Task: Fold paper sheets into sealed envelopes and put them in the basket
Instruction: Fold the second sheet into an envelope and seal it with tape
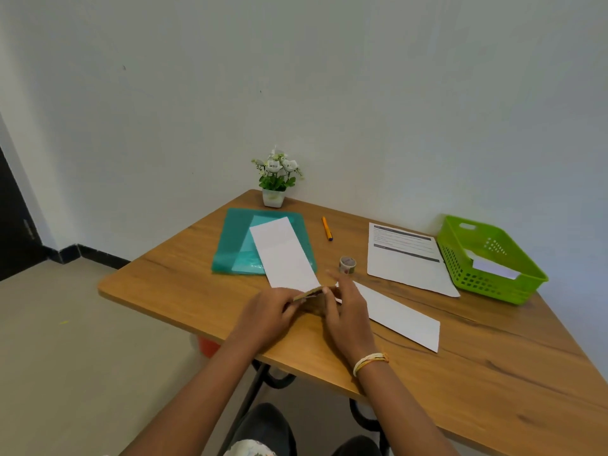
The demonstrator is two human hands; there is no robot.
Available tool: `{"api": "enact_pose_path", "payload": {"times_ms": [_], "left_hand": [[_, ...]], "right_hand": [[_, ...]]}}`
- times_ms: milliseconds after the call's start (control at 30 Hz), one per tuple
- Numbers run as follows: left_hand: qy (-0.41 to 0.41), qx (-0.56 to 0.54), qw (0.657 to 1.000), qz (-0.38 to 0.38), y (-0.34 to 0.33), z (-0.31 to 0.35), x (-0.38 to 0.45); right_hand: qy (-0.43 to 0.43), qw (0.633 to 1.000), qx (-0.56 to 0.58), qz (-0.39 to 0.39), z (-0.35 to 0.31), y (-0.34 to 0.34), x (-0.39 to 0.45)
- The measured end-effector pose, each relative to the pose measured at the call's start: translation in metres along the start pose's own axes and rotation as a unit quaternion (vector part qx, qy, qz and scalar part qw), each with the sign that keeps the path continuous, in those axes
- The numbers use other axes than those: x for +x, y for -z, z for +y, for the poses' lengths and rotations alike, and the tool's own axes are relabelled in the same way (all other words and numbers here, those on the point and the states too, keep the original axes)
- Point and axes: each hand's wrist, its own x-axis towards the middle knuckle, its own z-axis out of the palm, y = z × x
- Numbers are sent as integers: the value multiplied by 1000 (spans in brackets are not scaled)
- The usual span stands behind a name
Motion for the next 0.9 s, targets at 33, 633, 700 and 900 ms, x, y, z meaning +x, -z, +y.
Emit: {"api": "enact_pose_path", "payload": {"times_ms": [33, 633, 700, 900], "left_hand": [[17, -23, 999, 41, -1, 1, 0], [224, -666, 712, -5, -15, 33, 16], [269, -689, 672, 39, -16, 28, 18], [313, -709, 623, 103, -18, 25, 20]], "right_hand": [[-15, 1000, 14, 22, 0, 0, -1], [-33, 999, 17, -4, 16, -6, -2], [-56, 994, 53, 78, 14, -2, -1], [46, 989, 77, 116, 14, 11, 3]]}}
